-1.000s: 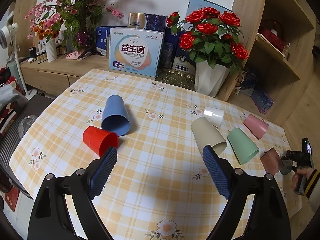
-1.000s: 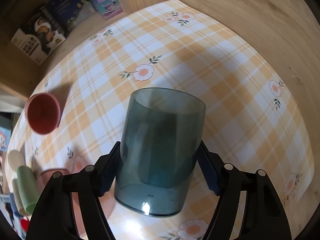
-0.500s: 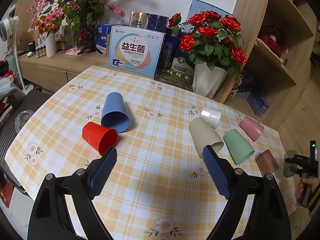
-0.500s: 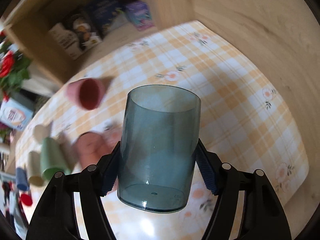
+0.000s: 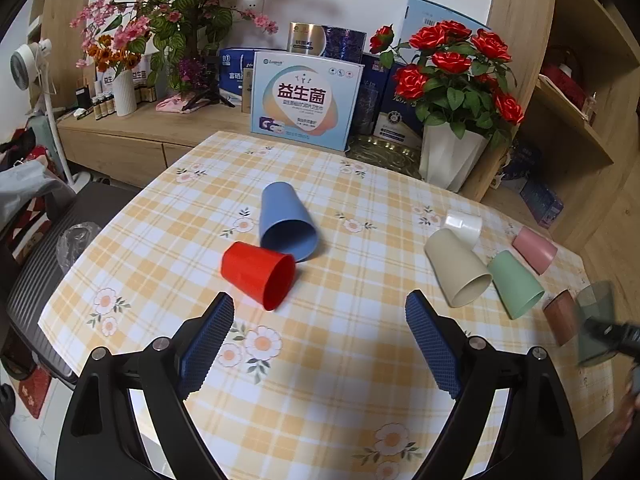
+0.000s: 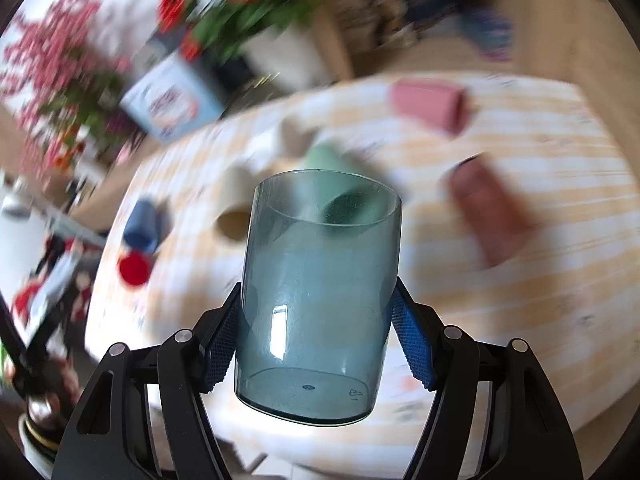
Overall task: Flip cup upside down
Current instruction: 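Lift the teal cup with the right gripper and turn it upright, then set the teal cup down and open the right gripper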
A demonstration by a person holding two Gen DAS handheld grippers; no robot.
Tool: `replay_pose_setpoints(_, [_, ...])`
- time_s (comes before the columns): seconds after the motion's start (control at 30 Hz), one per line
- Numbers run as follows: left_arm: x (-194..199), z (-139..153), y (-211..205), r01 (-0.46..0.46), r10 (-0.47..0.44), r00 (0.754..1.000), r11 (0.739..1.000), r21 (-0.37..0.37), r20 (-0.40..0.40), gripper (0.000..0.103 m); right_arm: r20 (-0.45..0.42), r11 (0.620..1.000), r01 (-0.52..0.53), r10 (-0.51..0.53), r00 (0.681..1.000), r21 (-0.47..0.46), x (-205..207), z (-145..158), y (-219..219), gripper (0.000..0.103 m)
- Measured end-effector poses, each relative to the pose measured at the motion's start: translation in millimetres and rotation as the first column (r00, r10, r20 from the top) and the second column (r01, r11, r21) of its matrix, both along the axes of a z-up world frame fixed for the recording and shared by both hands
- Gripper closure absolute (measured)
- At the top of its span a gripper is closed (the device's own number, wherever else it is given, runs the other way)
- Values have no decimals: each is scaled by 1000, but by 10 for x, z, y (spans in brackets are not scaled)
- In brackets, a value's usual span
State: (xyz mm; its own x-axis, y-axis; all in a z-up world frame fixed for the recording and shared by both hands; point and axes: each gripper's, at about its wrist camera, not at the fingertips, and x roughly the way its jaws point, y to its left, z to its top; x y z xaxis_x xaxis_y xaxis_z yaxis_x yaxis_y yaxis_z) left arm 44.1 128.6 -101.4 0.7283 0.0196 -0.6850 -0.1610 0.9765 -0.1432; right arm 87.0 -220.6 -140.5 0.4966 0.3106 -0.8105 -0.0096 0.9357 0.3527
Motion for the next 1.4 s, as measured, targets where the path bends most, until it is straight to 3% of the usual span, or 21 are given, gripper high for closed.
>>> replay_pose_setpoints(0.17, [-46,-22,75,-10,10,1000,1000,9,-12,18,-88,992,-122,120,989,-20,106,-422,765,36])
replay_pose_setpoints(0.27, [-64,-30,101,-13,13,1000,1000,16,-20,18,-121,989,-147,143,982,-24,116,-573,1011,36])
replay_pose_setpoints(0.6, [-88,-102,151,-34,35,999,999,13,-42,18,-175,985,-163,150,973,-63,121,-752,1256,36])
replay_pose_setpoints(1.17, [-121,-124,121,-43,45,997,999,20,-66,18,-243,978,-208,195,950,-25,171,-929,1601,36])
replay_pose_setpoints(1.4, [-113,-111,76,-28,29,997,999,17,-65,18,-220,977,-213,212,952,17,171,-837,1560,35])
